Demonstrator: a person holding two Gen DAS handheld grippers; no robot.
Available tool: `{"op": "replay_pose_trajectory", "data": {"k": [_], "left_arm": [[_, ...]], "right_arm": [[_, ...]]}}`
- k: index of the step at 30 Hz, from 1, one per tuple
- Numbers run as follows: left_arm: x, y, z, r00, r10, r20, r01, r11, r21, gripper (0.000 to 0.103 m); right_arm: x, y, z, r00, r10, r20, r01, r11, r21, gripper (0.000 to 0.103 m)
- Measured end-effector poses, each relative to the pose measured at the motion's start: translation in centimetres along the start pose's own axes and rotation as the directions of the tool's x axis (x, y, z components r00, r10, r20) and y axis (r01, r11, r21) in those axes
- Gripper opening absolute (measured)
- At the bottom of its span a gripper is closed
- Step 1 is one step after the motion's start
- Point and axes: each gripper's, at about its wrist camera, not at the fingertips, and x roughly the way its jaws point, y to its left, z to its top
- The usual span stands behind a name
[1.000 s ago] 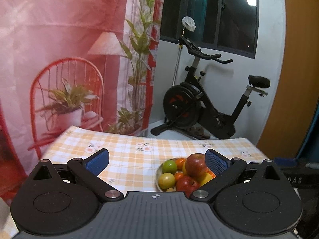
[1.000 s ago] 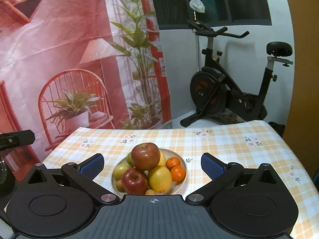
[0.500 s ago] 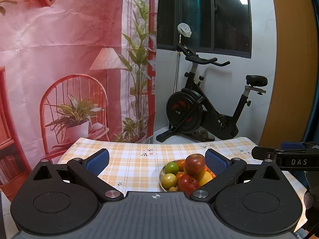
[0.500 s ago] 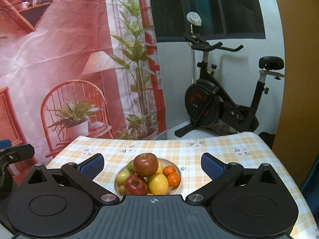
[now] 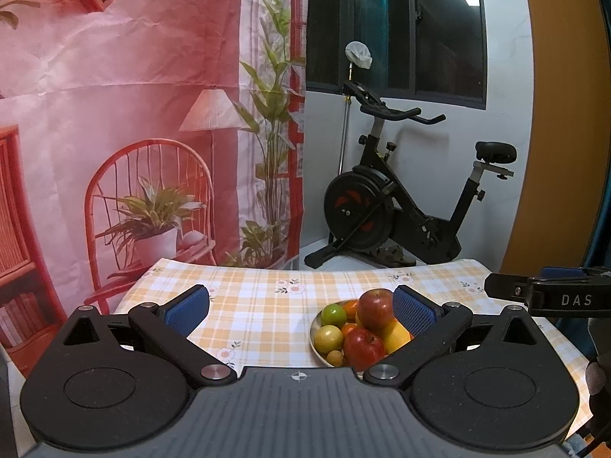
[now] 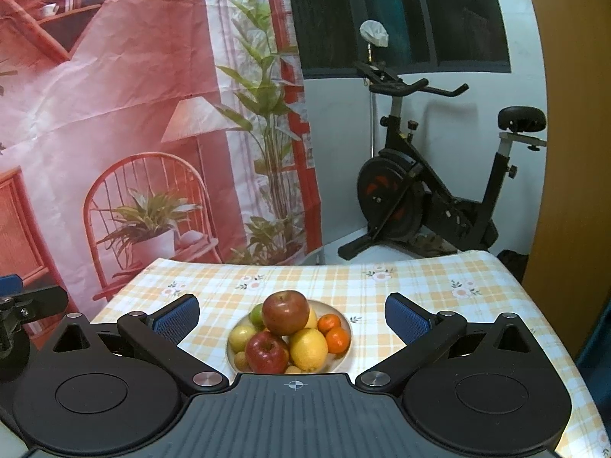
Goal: Organize fruits
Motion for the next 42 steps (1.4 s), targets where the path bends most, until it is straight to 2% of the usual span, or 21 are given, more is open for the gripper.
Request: {"op": "replay_pose_trajectory", "data": {"k": [42], "left_arm": [[-0.99,-0.18,0.52,1.0,0.015,0.002,-0.015,1.0,-0.006,0.103]], "right_arm": [[0.11,0.55,-0.24,1.0,0.012,-0.015,-0.012,1.0,-0.003,0.103]]}}
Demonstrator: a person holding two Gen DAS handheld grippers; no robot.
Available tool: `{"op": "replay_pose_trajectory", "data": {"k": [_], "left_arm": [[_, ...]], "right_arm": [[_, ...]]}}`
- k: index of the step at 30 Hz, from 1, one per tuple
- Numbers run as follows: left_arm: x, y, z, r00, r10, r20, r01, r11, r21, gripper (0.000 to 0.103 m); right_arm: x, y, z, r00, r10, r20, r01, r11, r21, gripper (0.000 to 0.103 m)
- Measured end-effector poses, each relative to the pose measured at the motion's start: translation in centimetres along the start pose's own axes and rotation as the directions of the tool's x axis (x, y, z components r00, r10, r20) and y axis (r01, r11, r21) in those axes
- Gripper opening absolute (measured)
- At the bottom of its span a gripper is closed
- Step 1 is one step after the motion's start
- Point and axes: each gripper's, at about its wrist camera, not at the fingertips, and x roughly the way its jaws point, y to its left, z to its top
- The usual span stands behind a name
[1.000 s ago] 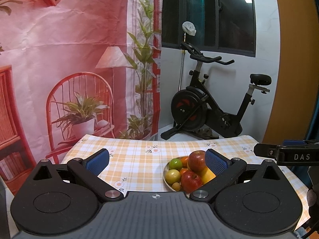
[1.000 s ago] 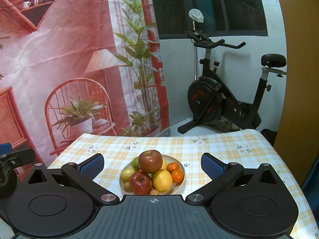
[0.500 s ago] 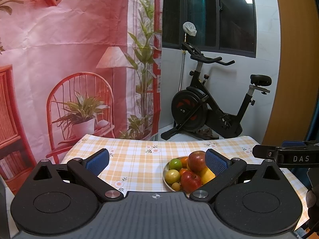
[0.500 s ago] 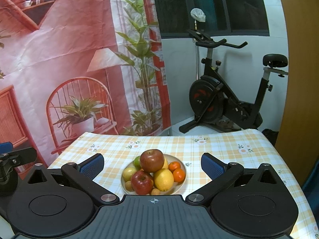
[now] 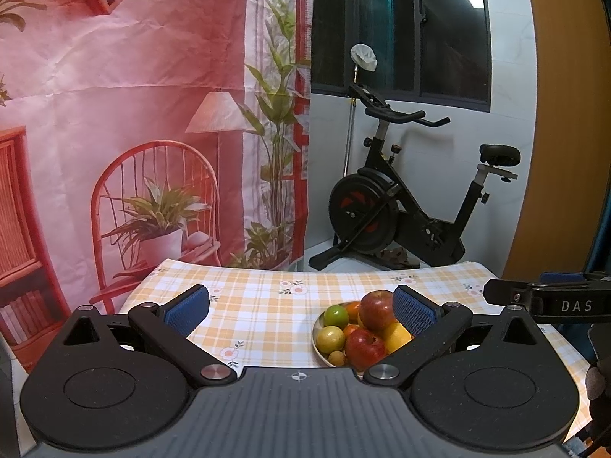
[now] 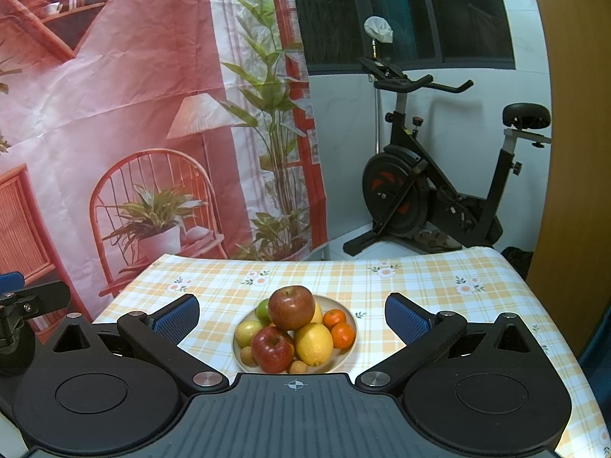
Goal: Organize fruits
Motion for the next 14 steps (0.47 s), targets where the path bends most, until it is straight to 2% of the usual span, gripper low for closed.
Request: {"op": "replay_pose_trajectory", "data": {"k": [14], "left_arm": [[0.04,-0.07,-0.12,1.0,-0.004,-0.004,0.004,1.0,-0.005,0.103]], "right_arm": [[-0.02,0.04,-0.08,1.0,0.0,0.0,0.0,1.0,0.002,0.103]]}}
